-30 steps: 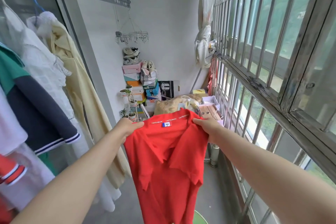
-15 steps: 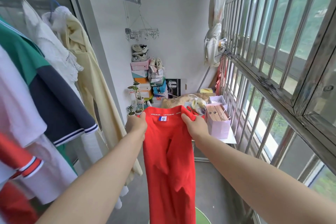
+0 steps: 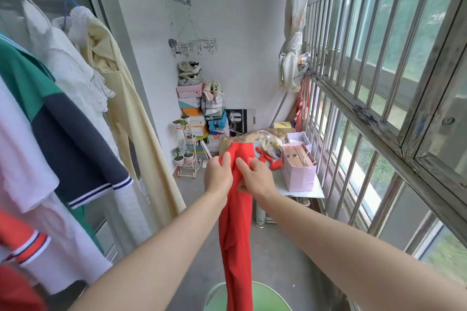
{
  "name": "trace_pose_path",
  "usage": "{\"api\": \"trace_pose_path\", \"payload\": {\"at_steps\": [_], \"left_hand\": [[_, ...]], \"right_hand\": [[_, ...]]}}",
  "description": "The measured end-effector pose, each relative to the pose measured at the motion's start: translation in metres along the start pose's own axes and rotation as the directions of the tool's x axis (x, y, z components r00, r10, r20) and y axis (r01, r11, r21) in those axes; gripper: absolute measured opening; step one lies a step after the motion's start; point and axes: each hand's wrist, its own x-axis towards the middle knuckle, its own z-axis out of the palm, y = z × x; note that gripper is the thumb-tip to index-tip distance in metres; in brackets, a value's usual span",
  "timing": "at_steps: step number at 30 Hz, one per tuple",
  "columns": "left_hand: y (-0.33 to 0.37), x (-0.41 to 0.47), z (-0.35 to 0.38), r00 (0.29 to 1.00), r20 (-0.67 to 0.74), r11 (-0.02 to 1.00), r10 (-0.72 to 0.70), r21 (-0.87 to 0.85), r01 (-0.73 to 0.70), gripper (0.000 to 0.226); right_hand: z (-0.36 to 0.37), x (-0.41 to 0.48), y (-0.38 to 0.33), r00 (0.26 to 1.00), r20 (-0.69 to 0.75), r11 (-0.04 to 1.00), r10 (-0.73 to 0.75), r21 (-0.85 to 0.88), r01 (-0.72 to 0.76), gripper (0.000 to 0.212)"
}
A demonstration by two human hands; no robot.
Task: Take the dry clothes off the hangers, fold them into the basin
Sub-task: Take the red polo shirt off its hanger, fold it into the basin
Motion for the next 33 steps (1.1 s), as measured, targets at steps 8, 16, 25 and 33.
{"api": "trace_pose_path", "payload": {"at_steps": [8,16,25,33], "left_hand": [[-0.002,0.001,-0.023,0.885,0.465,0.960,0.023,-0.256,0.110,0.032],[0.006,-0.006,-0.035,0.903,0.397,0.985,0.166,-0.031,-0.168,0.037],[0.013,0.007,-0.059,0.916,0.390,0.929,0.089,-0.363,0.064,0.056],[0.008,0.012,-0.075,0.850,0.512,0.941,0.122,-0.332,0.065,0.053]], "right_hand": [[-0.021,0.007,-0.018,0.982,0.170,0.996,0.084,-0.058,-0.075,0.023],[-0.027,0.013,-0.037,0.953,0.294,0.922,-0.075,-0.343,0.179,0.032],[-0.056,0.010,0.029,0.944,0.301,0.991,0.131,-0.071,-0.115,0.069],[-0.048,-0.011,0.044,0.797,0.557,0.959,0.232,0.004,-0.282,0.012]]}}
